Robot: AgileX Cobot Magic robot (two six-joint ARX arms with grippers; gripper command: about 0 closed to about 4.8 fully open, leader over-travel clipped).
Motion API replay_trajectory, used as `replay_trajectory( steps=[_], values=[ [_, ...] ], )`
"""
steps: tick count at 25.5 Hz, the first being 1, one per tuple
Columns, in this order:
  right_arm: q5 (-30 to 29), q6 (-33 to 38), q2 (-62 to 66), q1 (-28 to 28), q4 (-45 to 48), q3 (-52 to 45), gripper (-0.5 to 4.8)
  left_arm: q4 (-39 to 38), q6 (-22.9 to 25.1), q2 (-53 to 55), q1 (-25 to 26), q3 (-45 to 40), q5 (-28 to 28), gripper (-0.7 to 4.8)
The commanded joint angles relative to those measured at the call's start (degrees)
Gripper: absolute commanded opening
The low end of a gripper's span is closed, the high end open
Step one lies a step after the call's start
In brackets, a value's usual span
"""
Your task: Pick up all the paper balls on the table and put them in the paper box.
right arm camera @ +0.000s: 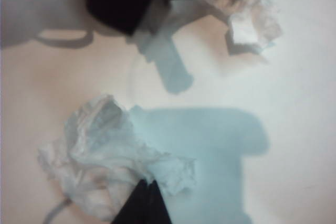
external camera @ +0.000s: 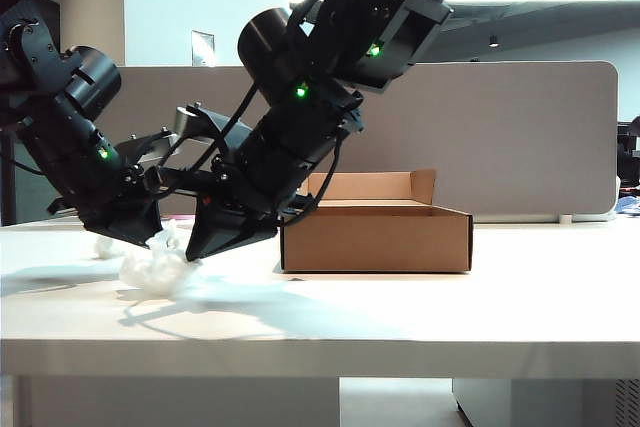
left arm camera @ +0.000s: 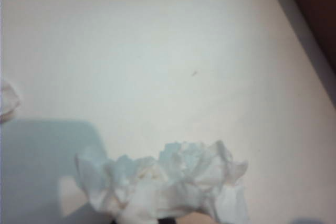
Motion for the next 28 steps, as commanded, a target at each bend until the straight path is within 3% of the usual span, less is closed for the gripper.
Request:
replay_trajectory(
  steps=[1,6,10,13,28],
  values=[
    [0.1,-2.1,-0.6,0.0,1.0,2.0,-0.06,0.8,0.4,-1.4,0.1,0.5,0.2,-0.06],
    [1.4,-3.8,-2.3,-0.5,0.0,5.8,-0.06,2.4,0.3,-4.2,0.1,0.5,0.3,-0.06],
    [9.5,-8.9,-4.0,-3.0,-4.4,8.8,-0.07,5.2,0.0,-7.2,-0.7,0.5,0.7,-0.06],
    [11.8,-8.9,-5.0,-5.7,-5.8,9.0,-0.06,5.9,-0.2,-7.5,-2.0,1.6,2.8,-0.06],
    [12.1,-8.9,-6.8,-20.6,-15.9,8.9,-0.06,14.8,-0.2,-1.7,-16.2,7.9,2.3,-0.06]
  ],
)
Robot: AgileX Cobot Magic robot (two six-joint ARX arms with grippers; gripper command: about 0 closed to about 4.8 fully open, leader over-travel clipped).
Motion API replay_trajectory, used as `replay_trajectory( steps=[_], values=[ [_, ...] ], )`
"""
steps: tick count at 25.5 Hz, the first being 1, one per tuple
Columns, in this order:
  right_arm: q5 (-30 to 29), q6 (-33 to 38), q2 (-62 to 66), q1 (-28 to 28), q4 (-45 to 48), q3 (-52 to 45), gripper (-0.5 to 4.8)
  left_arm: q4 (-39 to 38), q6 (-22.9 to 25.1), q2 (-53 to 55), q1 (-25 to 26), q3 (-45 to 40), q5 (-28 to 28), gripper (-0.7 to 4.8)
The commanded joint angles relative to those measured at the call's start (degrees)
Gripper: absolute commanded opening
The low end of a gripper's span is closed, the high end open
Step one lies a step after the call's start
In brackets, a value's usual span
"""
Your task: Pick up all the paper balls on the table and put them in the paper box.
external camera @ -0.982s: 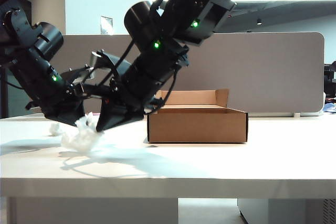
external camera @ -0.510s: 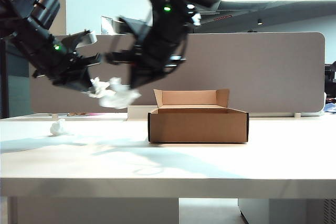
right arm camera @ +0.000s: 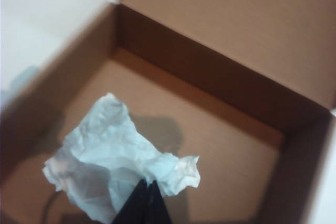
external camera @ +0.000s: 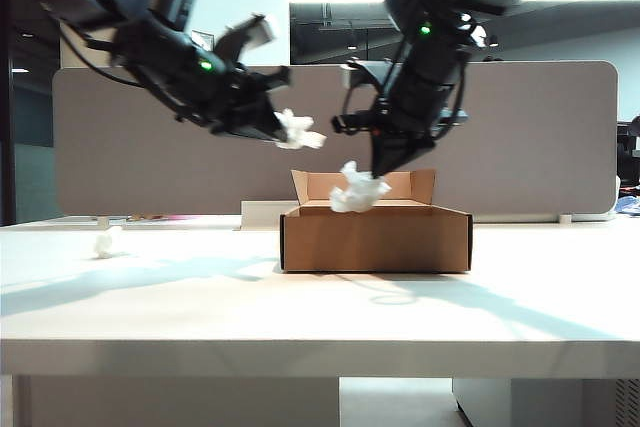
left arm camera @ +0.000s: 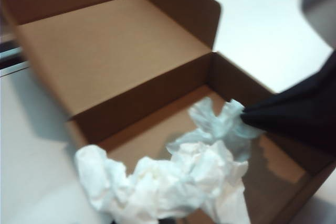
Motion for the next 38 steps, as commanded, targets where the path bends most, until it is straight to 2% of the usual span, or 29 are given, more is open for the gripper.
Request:
replay_trajectory(
  steps=[1,4,5,6,8,10,12,16,19,22,26,27,28,30,31,36,38],
  values=[
    [0.2,-0.2,-0.5,-1.9,-2.3,0.2,-0.06,0.8,0.0,4.1,-3.0,3.5,-0.3,-0.06],
    [0.5,-0.2,-0.5,-2.8,-3.3,0.2,0.12,0.5,-0.7,8.0,-4.0,6.5,-0.3,-0.05],
    [0.6,-0.2,-0.6,-2.9,-3.3,0.2,0.44,0.4,-2.0,8.9,-4.2,7.3,-0.3,-0.01],
    [0.6,-0.2,-0.6,-2.9,-3.2,0.2,0.99,0.1,-3.1,9.6,-4.3,7.8,-0.2,0.15],
    [1.2,-0.2,-0.7,-2.9,-3.0,0.2,1.82,-0.4,-5.2,10.6,-4.3,8.6,-0.1,0.94],
    [1.6,-0.2,-1.0,-2.9,-2.5,0.2,2.35,-1.4,-5.9,10.9,-4.3,9.0,-0.1,1.36],
    [1.6,-0.2,-1.4,-2.9,-1.9,0.2,2.57,-1.4,-5.9,10.9,-4.3,9.0,-0.1,1.47],
    [1.6,-0.2,-3.0,-2.9,-0.9,0.2,2.57,-2.2,-6.3,10.1,-4.1,9.1,0.1,2.88],
    [1.6,-0.2,-4.7,-2.9,-0.2,0.2,2.57,-4.1,-6.3,9.7,-3.9,9.5,0.2,3.48],
    [1.6,-0.2,-6.9,-2.9,0.9,0.2,2.57,-10.4,-5.0,9.7,-3.9,11.4,-0.1,3.5],
    [1.6,-0.2,-9.1,-2.8,0.6,0.2,2.57,-13.5,-3.9,8.9,-2.5,14.3,-0.4,3.45],
    [1.5,-0.2,-10.3,-2.8,-0.7,0.2,2.5,-14.5,-3.8,8.3,-1.7,15.3,-3.2,3.26],
    [1.4,-0.1,-11.7,-2.8,-2.6,0.2,2.25,-15.6,-3.8,7.6,-0.1,15.9,-7.1,2.55],
    [1.1,-0.1,-12.9,-2.7,-4.6,0.2,1.78,-16.0,-3.9,6.9,2.1,15.9,-10.5,1.21],
    [1.1,-0.1,-13.5,-2.7,-5.6,0.2,1.67,-16.0,-3.9,6.9,3.5,15.9,-11.2,0.77],
    [-0.7,-0.1,-14.9,-2.6,-10.8,0.2,1.73,-19.3,-3.8,7.1,10.3,15.7,-11.3,0.95],
    [-2.1,0.1,-15.0,-2.6,-12.7,0.2,2.07,-20.0,-3.8,7.5,12.3,15.7,-11.3,1.0]
  ],
)
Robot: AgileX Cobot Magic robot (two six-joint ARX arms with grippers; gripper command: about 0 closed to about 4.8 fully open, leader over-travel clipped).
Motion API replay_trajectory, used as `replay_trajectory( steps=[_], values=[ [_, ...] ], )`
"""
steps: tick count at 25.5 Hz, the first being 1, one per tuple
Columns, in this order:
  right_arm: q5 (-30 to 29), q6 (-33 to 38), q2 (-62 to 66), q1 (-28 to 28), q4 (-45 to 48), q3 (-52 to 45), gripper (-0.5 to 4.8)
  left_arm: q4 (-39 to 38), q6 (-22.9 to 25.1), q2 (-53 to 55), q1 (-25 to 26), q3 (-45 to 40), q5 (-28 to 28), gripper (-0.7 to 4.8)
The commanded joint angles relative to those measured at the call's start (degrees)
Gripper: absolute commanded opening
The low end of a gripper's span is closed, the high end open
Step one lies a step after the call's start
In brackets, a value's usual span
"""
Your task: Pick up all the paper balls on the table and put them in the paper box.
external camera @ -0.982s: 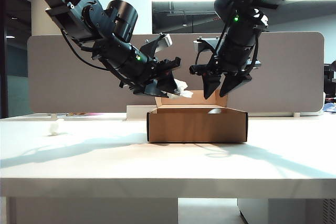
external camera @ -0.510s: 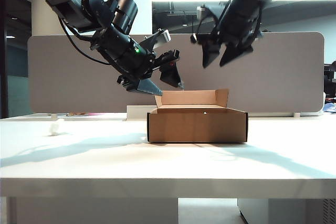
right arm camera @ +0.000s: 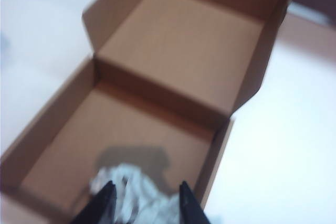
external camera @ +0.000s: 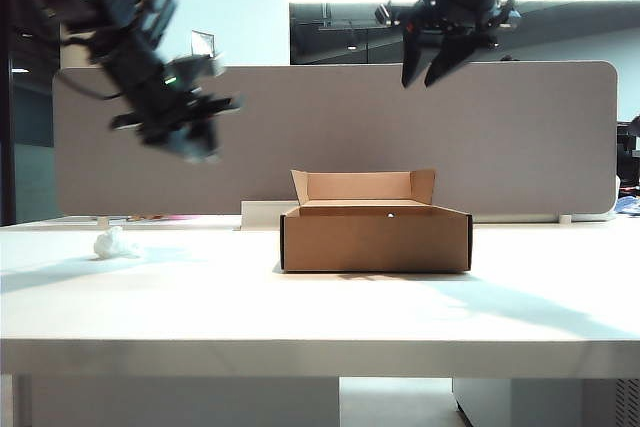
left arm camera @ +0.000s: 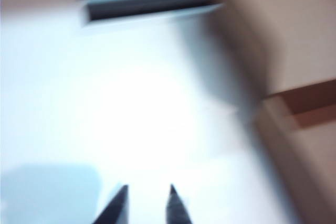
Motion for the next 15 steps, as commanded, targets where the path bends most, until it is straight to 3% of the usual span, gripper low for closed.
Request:
replay_trajectory(
  steps=[1,3,5,7,13,15],
  values=[
    [-2.6,0.5,-0.5,0.0,-3.5,0.1,2.35,-1.5,0.1,0.4,3.1,0.1,0.1,1.16],
    [-4.2,0.6,-0.4,0.1,-4.9,0.1,2.86,-2.6,0.1,1.1,4.9,0.1,0.1,2.02],
    [-5.8,0.7,-0.4,0.2,-5.8,0.1,2.89,-4.0,0.1,2.1,6.1,0.1,0.1,3.06],
    [-7.5,0.7,-0.4,0.2,-6.2,0.1,2.89,-5.0,0.9,3.3,7.1,0.1,0.0,3.54],
    [-9.4,0.7,-0.4,0.2,-8.8,0.1,2.88,-5.4,3.1,7.1,8.2,0.1,-0.8,3.54],
    [-9.4,0.7,-0.5,0.2,-9.2,0.1,2.88,-4.8,3.9,8.2,8.1,0.1,-4.0,3.46]
  ],
)
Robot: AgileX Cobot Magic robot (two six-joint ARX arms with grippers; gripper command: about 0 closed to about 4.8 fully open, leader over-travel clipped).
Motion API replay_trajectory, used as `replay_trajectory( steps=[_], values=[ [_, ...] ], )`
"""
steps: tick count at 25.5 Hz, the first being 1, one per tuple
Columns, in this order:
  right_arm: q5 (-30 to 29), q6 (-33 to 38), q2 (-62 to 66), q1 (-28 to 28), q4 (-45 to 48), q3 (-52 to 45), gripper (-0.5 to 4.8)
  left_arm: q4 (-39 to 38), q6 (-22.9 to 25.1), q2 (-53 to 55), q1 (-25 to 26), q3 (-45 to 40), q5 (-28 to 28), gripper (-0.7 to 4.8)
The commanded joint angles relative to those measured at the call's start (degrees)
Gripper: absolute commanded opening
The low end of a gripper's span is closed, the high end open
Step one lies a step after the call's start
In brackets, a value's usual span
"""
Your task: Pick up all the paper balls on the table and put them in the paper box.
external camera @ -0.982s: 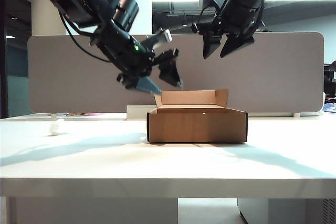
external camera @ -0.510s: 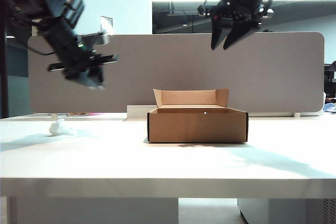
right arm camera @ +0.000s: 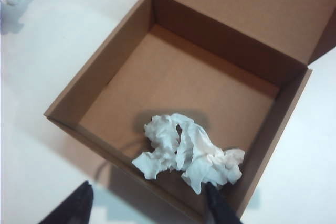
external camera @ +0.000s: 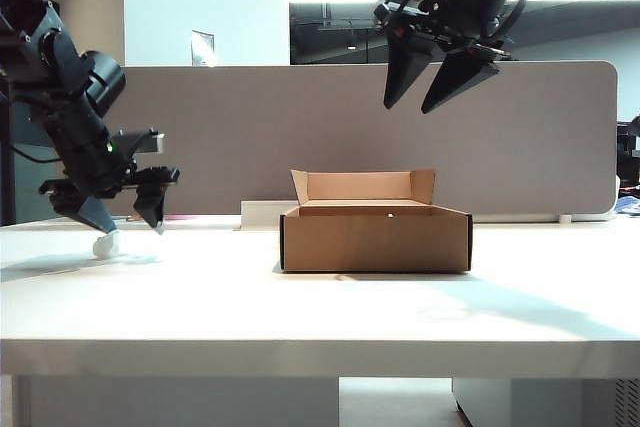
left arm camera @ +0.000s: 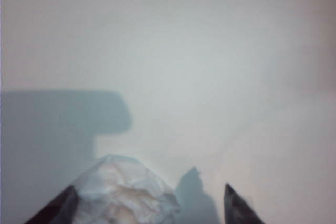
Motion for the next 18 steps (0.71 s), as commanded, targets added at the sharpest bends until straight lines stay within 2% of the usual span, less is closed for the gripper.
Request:
replay_trajectory(
  steps=[1,7,9,10,12,14,15,18],
  values=[
    [-0.2,0.2,-0.5,0.1,-0.2,0.2,2.88,1.3,1.7,0.9,0.1,0.1,-3.3,3.4],
    [-0.2,0.3,-0.4,0.1,-0.2,0.2,2.88,-0.2,1.7,1.4,0.7,0.1,-4.6,3.4],
    [-0.2,0.3,-0.4,0.1,-0.2,0.2,2.88,-0.7,1.7,1.4,0.7,0.1,-4.9,3.25],
    [-0.2,0.3,-0.4,0.1,-0.2,0.2,2.88,-1.3,1.7,1.4,0.8,0.1,-4.9,2.96],
    [-0.2,0.3,-0.4,0.1,-0.2,0.2,2.88,-2.4,1.7,1.4,0.8,0.1,-4.9,1.76],
    [-0.2,0.3,-0.4,0.1,-0.2,0.2,2.88,-3.2,1.7,1.4,0.7,0.1,-4.8,0.94],
    [-0.2,0.3,-0.4,0.1,-0.2,0.2,2.88,-3.2,1.7,1.4,0.7,0.1,-4.9,0.71],
    [-0.2,0.2,-0.4,0.1,-0.2,0.2,2.88,-3.8,1.6,1.1,0.7,0.6,-4.8,0.47]
  ],
)
